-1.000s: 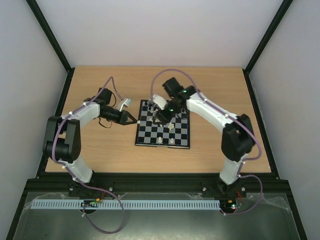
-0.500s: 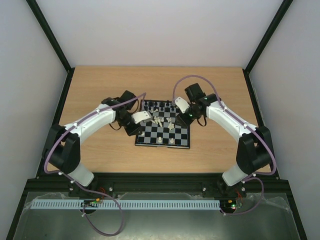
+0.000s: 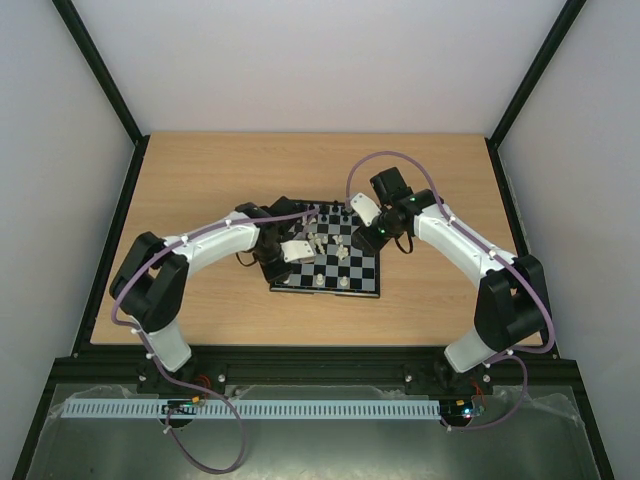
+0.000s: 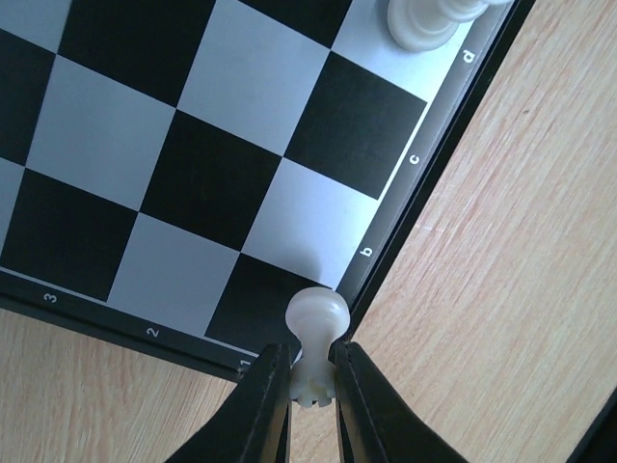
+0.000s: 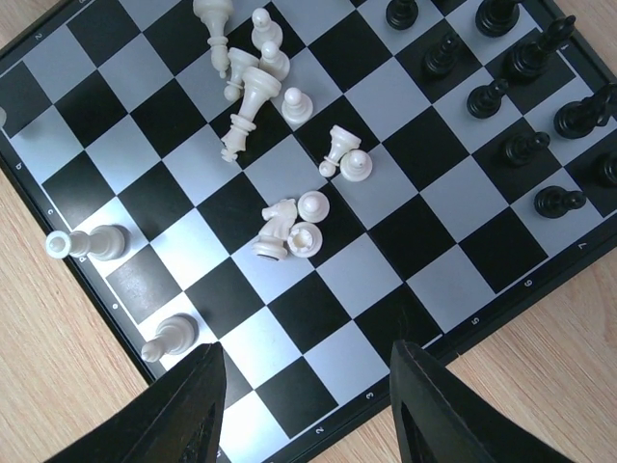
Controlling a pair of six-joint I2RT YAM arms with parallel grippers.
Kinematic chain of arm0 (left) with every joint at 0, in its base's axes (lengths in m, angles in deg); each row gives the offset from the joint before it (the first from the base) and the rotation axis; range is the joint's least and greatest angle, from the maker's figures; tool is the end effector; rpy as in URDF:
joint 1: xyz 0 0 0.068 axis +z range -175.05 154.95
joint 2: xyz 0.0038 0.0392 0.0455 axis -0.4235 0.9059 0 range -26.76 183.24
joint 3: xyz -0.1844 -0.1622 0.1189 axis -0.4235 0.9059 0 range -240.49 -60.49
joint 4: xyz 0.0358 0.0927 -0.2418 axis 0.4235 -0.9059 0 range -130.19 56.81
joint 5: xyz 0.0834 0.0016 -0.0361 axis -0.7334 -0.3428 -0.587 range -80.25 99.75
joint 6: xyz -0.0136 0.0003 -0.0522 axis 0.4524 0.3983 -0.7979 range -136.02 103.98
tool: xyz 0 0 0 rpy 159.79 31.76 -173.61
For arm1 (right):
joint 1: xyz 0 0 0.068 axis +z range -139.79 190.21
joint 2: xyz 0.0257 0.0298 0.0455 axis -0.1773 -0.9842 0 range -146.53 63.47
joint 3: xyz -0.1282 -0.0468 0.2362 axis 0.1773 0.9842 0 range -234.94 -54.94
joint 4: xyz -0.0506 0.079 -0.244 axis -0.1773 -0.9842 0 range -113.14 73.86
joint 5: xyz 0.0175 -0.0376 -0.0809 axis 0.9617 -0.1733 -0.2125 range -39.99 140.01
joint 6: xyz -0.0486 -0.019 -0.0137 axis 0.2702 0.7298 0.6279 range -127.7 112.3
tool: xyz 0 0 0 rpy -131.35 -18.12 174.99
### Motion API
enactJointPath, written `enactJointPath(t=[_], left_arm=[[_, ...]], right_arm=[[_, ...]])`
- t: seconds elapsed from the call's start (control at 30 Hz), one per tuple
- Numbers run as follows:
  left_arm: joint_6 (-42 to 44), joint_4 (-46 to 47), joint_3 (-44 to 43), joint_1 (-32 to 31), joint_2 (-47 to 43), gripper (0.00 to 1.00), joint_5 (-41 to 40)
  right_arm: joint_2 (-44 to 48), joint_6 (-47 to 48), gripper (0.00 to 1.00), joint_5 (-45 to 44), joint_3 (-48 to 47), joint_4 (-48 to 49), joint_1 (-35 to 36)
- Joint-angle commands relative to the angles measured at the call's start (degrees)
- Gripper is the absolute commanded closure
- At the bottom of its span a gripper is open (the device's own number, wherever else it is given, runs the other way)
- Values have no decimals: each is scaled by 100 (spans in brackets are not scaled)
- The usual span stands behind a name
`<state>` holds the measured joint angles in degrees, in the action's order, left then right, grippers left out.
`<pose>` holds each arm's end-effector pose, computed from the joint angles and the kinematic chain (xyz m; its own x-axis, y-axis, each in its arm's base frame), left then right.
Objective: Set up the chess pieces on the board
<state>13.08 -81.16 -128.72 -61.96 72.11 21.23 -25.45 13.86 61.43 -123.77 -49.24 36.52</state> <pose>0.2545 -0.2000 0.1944 -0.3833 0.8840 -0.2676 0.9229 0.3777 -0.0745 0.2936 0.1529 0.2624 -0.4687 -0.6336 -0.6155 -0.7667 0.6379 -0.0729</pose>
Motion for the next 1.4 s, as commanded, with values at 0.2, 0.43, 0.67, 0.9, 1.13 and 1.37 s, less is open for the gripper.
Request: enactJointPath(t=[0.2, 0.43, 0.67, 0.9, 1.13, 1.37], left_arm=[[-149, -104, -220, -158, 349, 84, -539], [-167, -90, -234, -173, 420, 82, -700], [-235, -64, -271, -212, 431, 72, -661], [-89, -430, -564, -67, 113, 57, -433], [-220, 2, -880, 520, -349, 54, 90], [-1095, 819, -1642, 984, 412, 61, 589]], right_arm=[[191, 6, 52, -32, 177, -70, -11], [144, 1, 52, 73, 184, -72, -12], [119, -11, 52, 114, 161, -78, -13], [276, 80, 52, 139, -54, -340, -12], [292, -231, 52, 135, -722, -544, -12], [-73, -557, 54, 305, -1643, -646, -7]])
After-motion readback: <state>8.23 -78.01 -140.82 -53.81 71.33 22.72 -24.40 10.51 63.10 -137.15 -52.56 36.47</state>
